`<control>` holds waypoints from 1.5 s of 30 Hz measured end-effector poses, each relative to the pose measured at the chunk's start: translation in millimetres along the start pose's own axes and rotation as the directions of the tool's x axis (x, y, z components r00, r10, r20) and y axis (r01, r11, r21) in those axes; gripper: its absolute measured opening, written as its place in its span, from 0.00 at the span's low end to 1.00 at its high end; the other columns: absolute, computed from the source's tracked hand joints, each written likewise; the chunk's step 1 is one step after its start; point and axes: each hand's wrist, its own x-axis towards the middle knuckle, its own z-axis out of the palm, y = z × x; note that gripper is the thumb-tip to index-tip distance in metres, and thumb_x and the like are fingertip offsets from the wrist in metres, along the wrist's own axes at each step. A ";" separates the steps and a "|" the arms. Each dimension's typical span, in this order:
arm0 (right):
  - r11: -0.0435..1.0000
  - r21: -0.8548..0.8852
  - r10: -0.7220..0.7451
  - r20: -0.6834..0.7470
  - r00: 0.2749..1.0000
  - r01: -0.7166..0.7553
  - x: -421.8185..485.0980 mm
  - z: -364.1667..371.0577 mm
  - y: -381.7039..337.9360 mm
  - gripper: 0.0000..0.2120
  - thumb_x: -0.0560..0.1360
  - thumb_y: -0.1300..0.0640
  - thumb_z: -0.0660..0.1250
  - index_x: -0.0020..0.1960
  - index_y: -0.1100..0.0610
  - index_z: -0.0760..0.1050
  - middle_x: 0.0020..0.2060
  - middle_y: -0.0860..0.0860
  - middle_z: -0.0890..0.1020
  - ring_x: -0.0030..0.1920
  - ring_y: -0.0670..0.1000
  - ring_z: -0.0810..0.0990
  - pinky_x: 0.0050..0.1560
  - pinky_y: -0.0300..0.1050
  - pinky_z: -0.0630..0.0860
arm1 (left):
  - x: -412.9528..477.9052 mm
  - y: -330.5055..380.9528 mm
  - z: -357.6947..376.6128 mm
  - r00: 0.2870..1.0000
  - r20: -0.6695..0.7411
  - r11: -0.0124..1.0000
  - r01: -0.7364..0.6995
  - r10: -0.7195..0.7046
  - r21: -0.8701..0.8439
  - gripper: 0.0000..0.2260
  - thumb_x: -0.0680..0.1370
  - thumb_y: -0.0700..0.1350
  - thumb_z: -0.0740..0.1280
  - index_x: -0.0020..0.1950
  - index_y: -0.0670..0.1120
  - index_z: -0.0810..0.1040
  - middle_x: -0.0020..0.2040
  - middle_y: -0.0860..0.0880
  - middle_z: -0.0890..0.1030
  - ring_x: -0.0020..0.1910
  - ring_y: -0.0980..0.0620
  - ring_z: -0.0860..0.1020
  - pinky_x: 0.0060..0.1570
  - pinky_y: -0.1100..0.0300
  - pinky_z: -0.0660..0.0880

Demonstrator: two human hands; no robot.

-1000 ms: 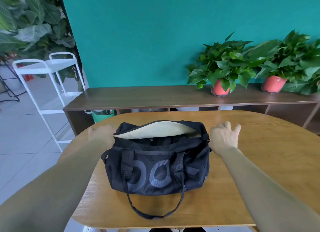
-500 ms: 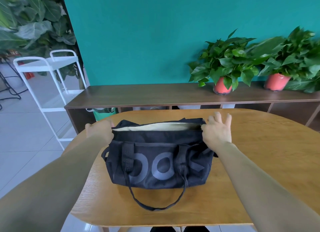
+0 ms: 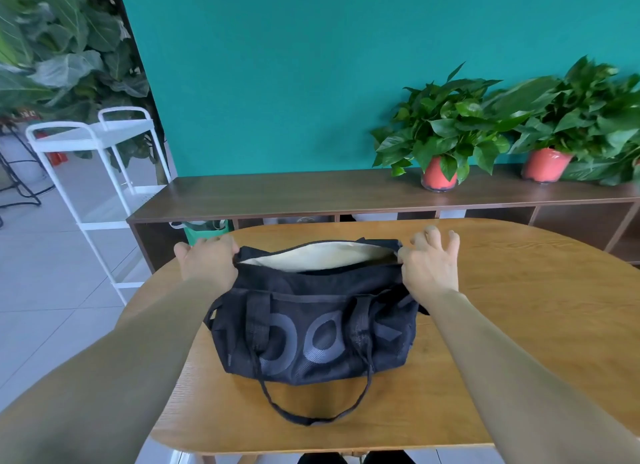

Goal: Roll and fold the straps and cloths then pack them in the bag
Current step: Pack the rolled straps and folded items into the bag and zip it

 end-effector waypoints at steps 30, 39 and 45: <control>0.430 0.805 0.081 0.417 0.905 -0.409 3.0 67.6 46.7 0.13 0.78 0.46 0.61 0.42 0.52 0.78 0.42 0.49 0.77 0.63 0.50 0.60 0.61 0.54 0.56 | -30.5 266.9 21.1 0.932 0.170 0.790 -0.165 0.321 -0.590 0.18 0.77 0.37 0.57 0.62 0.57 0.71 0.51 0.56 0.79 0.54 0.54 0.74 0.56 0.57 0.56; 0.565 0.701 0.236 0.368 0.900 -0.435 6.6 52.4 48.2 0.11 0.81 0.49 0.56 0.44 0.49 0.74 0.38 0.47 0.75 0.61 0.52 0.65 0.65 0.59 0.55 | -26.4 253.3 11.5 0.903 0.158 0.761 -0.230 0.399 -0.607 0.17 0.79 0.40 0.60 0.65 0.55 0.72 0.53 0.55 0.82 0.56 0.53 0.76 0.68 0.50 0.61; 0.671 0.633 0.318 0.226 0.921 -0.387 3.1 28.1 35.3 0.09 0.79 0.52 0.57 0.51 0.49 0.76 0.47 0.49 0.79 0.60 0.54 0.66 0.64 0.58 0.59 | -28.8 204.7 -4.2 0.934 0.073 0.783 -0.250 0.351 -0.570 0.19 0.79 0.39 0.57 0.65 0.57 0.72 0.50 0.58 0.81 0.56 0.54 0.74 0.51 0.62 0.51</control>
